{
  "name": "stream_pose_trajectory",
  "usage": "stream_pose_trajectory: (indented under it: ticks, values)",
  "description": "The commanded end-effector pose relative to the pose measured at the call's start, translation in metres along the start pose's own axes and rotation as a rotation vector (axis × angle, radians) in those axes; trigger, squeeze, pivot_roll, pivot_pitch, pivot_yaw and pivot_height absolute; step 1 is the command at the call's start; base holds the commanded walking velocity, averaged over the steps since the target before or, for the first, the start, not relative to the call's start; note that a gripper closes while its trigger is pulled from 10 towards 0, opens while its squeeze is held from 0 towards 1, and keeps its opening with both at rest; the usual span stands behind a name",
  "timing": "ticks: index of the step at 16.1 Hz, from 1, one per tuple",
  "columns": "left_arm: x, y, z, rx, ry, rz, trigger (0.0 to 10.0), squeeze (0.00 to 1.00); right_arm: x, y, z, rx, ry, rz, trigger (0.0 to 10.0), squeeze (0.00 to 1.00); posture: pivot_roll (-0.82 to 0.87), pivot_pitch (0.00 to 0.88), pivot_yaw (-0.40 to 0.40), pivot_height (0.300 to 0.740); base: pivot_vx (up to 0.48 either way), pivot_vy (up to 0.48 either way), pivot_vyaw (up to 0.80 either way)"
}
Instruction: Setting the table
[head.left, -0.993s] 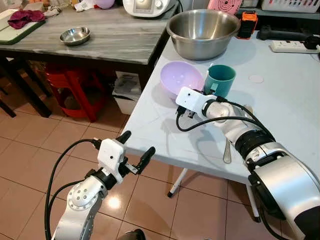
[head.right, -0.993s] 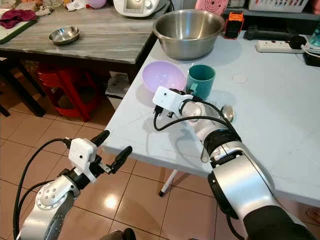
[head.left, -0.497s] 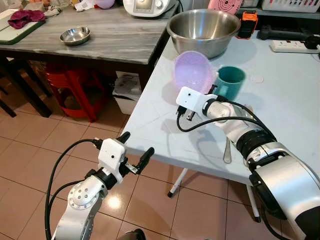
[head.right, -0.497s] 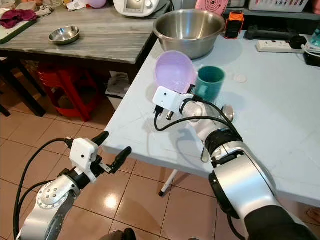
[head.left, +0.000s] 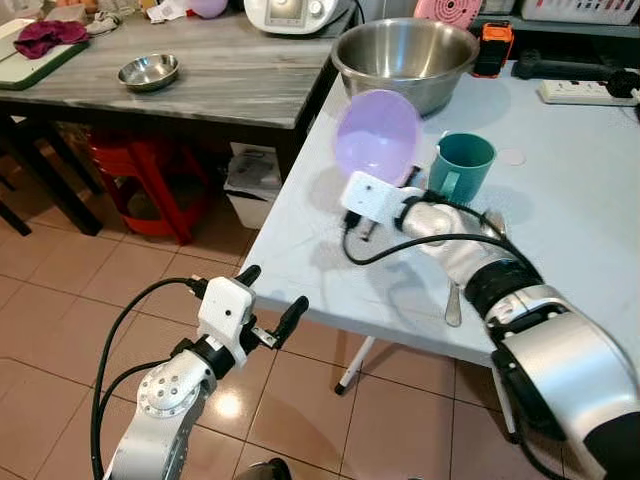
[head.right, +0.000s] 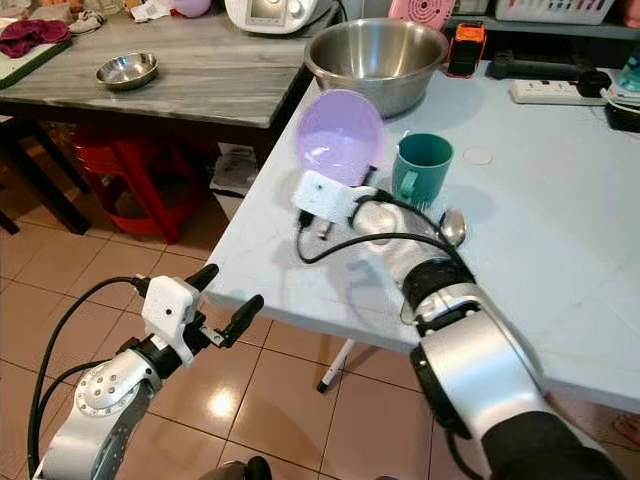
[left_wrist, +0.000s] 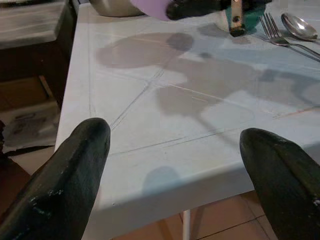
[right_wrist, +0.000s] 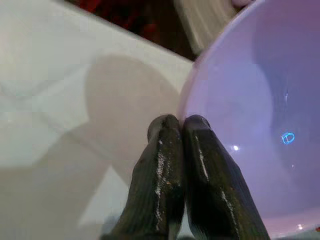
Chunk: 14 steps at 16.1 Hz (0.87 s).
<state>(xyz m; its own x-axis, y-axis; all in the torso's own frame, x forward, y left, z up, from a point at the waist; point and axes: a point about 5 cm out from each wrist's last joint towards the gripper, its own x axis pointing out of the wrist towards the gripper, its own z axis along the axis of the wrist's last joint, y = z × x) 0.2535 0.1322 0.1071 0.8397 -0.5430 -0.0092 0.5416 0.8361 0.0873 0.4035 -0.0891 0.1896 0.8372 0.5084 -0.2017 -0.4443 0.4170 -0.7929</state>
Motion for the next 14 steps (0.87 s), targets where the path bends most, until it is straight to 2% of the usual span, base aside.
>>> stream_pose_trajectory:
  ticks: [1,3,5,9,10,11,14]
  values:
    - [-0.001,0.002,0.0,0.016,0.012,0.009,10.0,0.0,0.003,-0.003,0.02,0.055,-0.108,-0.006,0.0,0.0,-0.07,0.126,0.088,0.74,0.0,0.0,0.0]
    - [-0.001,0.005,0.001,0.008,-0.003,0.044,10.0,0.0,0.002,0.009,0.03,0.124,-0.205,0.011,0.0,0.0,-0.07,0.124,0.084,0.74,0.0,0.0,0.0]
    - [0.001,0.012,0.002,0.002,-0.014,0.101,10.0,0.0,-0.007,0.023,0.029,0.158,-0.266,0.017,0.0,0.0,-0.08,0.124,0.081,0.74,0.0,0.0,0.0]
    - [0.009,0.027,0.005,-0.005,-0.029,0.253,10.0,0.0,-0.04,0.042,0.01,0.261,-0.274,-0.062,0.0,0.0,-0.1,0.122,0.08,0.74,0.0,0.0,0.0]
    - [0.012,0.03,0.007,-0.001,-0.041,0.271,10.0,0.0,-0.05,0.042,0.003,0.276,-0.252,-0.114,6.3,0.0,-0.11,0.122,0.081,0.74,0.0,0.0,0.0]
    - [0.014,0.031,0.009,0.002,-0.048,0.281,10.0,0.0,-0.057,0.041,0.001,0.276,-0.255,-0.145,10.0,0.0,-0.12,0.12,0.082,0.74,0.0,0.0,0.0]
    - [0.018,0.033,0.01,-0.001,-0.057,0.296,10.0,0.0,-0.073,0.039,0.001,0.289,-0.256,-0.206,10.0,0.0,-0.14,0.114,0.087,0.74,0.0,0.0,0.0]
